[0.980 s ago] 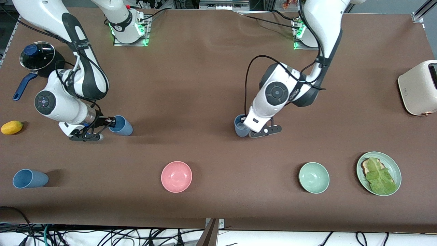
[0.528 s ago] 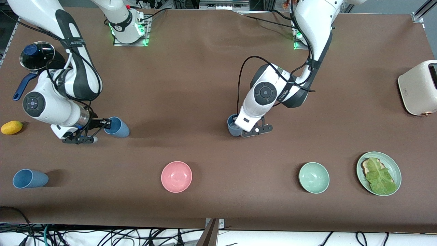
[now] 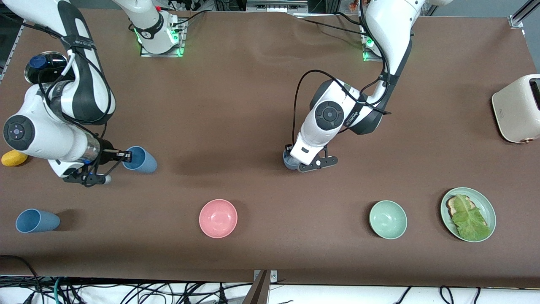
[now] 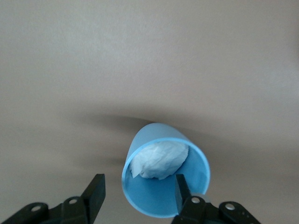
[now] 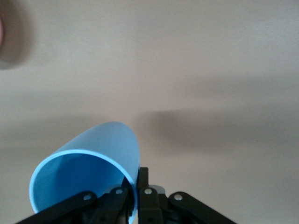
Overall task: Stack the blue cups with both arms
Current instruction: 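Open the left gripper while the right gripper brings its cup over, then lower the blue cup into the tissue cup while the left gripper withdraws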
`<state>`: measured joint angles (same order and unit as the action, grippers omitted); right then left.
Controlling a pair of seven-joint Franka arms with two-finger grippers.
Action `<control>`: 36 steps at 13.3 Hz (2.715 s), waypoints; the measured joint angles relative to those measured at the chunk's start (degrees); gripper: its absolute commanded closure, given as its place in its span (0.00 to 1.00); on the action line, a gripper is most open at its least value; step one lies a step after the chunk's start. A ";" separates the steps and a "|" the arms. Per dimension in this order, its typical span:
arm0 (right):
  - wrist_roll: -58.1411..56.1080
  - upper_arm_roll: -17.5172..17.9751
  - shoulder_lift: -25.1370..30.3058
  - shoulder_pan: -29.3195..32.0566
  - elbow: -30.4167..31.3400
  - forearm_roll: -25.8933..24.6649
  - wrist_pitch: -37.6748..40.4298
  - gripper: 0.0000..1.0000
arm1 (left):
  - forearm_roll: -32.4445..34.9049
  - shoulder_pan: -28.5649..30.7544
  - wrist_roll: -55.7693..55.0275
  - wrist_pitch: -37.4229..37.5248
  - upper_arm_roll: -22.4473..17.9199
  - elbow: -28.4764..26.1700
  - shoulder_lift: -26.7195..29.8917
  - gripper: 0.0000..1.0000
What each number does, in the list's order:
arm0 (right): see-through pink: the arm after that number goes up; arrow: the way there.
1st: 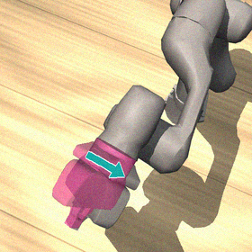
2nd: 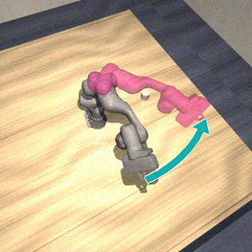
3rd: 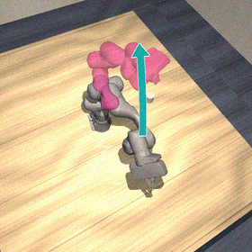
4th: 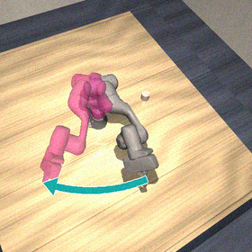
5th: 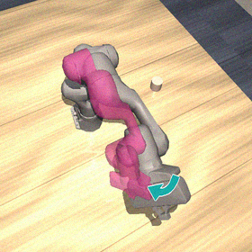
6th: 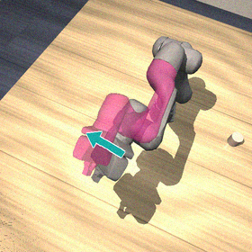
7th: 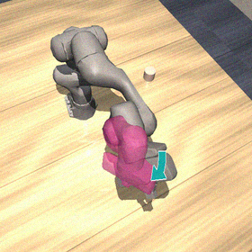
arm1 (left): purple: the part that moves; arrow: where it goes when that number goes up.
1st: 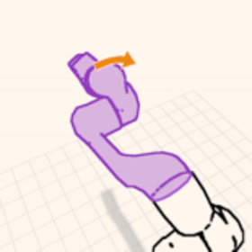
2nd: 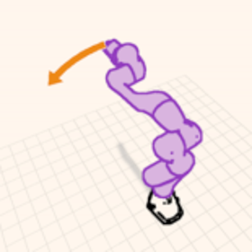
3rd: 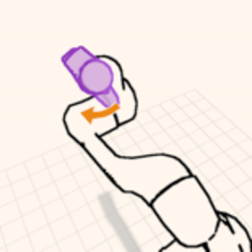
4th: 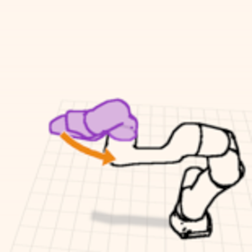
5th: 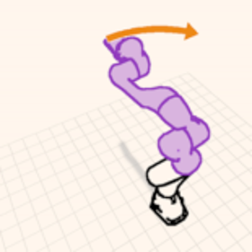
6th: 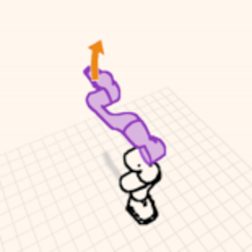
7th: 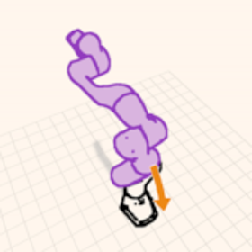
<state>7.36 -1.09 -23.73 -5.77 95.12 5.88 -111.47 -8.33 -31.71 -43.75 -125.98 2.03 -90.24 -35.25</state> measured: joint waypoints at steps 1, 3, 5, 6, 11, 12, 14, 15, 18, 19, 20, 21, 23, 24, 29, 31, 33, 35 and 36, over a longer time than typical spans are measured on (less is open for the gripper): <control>3.30 0.30 -0.90 -1.42 -2.07 0.01 1.19 1.00 | 0.00 0.04 0.01 0.03 -0.14 0.46 0.00 0.22; 9.90 0.58 -2.17 -5.08 -4.91 0.04 2.21 1.00 | 0.00 0.17 0.01 0.04 -0.46 1.01 0.00 0.19; 17.96 0.87 -2.69 -9.97 -6.94 0.05 2.47 1.00 | 0.00 0.50 0.02 0.98 -0.67 2.12 0.00 0.16; 22.14 1.13 -2.76 -12.31 -7.93 0.05 2.53 1.00 | 0.00 0.82 0.02 2.39 -0.70 3.06 0.00 0.16; 37.62 6.16 -3.12 -16.01 -12.71 2.58 2.61 1.00 | 0.00 5.92 0.93 11.94 -1.02 9.30 0.10 0.00; 40.13 6.61 -3.31 -16.69 -13.47 2.79 2.61 1.00 | 0.00 7.91 2.26 13.75 -1.06 10.19 0.20 0.00; 45.32 6.93 -4.12 -19.02 -14.78 2.91 2.51 1.00 | 0.01 12.46 4.89 16.54 -1.28 11.19 0.75 0.00; 48.33 7.02 -4.73 -20.74 -15.16 2.91 1.94 1.00 | 0.02 15.27 6.51 17.91 -1.40 11.32 1.24 0.00; 58.03 7.09 -7.38 -27.08 -16.19 1.95 -1.68 1.00 | 1.25 24.25 16.09 22.50 -1.78 11.59 3.18 0.00; 61.47 7.08 -8.56 -29.40 -17.16 0.53 -2.28 1.00 | 2.11 27.18 19.20 23.53 -1.85 11.64 3.93 0.00; 64.98 7.07 -9.87 -31.62 -18.50 -1.13 -2.59 1.00 | 3.21 29.76 21.94 24.33 -1.88 11.65 4.55 0.00; 67.93 7.05 -11.16 -33.57 -20.02 -2.34 -2.70 1.00 | 4.45 31.98 24.52 24.85 -1.89 11.66 5.06 0.00; 71.52 7.01 -13.22 -36.09 -22.88 -3.27 -2.73 1.00 | 6.02 35.64 29.98 25.20 -1.90 11.66 5.67 0.00; 72.94 6.97 -14.14 -36.89 -24.30 -3.72 -2.72 1.00 | 6.11 37.13 32.29 25.28 -1.92 11.66 5.69 0.00; 76.53 6.39 -17.87 -38.80 -28.10 -6.39 -4.55 1.00 | 6.14 42.27 40.68 26.54 -1.92 11.75 5.92 0.00; 76.48 5.53 -18.28 -38.77 -28.37 -6.69 -5.24 1.00 | 6.17 42.41 41.02 28.39 -1.82 11.78 6.70 0.00; 76.31 5.31 -18.65 -38.71 -28.53 -8.05 -5.61 1.00 | 6.35 42.36 41.03 29.39 -1.60 11.79 7.56 0.00; 75.57 5.04 -19.05 -38.60 -28.53 -8.52 -6.62 1.00 | 6.47 42.36 41.03 30.35 -1.54 11.80 8.36 0.00; 75.35 4.92 -19.30 -38.57 -28.54 -8.55 -7.61 1.00 | 6.48 42.35 41.03 30.73 -1.54 11.80 8.63 0.00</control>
<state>82.70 3.83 -43.03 -44.34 66.58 -2.67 -119.07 -1.86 10.65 -2.72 -95.25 0.49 -78.44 -26.62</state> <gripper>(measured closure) 0.952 0.000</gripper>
